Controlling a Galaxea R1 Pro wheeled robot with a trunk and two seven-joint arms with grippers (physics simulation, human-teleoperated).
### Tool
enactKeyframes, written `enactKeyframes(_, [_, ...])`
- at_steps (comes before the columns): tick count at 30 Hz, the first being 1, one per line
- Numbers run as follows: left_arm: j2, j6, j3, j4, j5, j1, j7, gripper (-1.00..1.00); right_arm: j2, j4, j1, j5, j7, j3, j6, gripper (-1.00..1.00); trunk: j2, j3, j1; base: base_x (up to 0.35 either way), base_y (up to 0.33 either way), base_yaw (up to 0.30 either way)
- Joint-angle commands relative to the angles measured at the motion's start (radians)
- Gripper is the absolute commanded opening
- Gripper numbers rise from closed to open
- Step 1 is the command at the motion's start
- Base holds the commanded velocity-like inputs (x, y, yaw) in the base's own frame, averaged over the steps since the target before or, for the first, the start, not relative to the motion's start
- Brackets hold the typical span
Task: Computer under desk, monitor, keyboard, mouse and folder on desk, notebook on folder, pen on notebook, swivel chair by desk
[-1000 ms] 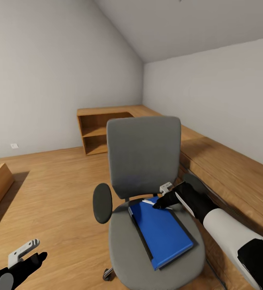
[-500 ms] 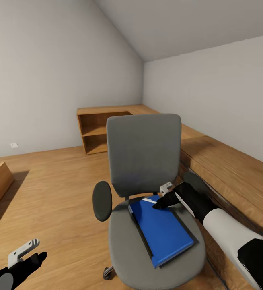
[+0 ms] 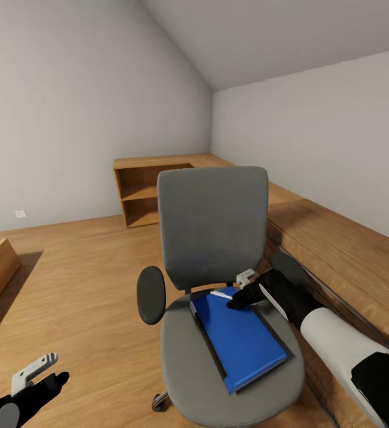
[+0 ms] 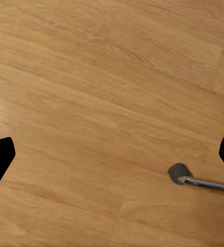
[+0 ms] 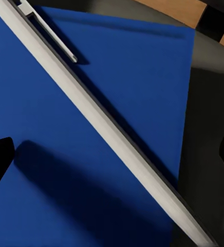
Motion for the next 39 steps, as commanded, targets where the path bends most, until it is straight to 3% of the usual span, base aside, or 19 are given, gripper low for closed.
enactKeyframes(1, [0.0,0.003,0.0,-0.001,0.011,-0.001,0.008,1.0,-0.001,-0.002,-0.001,-0.01,-0.004,0.006,0.007,-1.0,0.0,-0.001,0.0,0.0,0.0,0.0])
enactKeyframes(39, [0.0,0.0,0.004,0.001,0.009,-0.001,0.01,1.0,-0.001,-0.008,-0.001,-0.01,-0.003,0.008,0.01,-1.0,0.0,-0.001,0.0,-0.024,0.0,0.0])
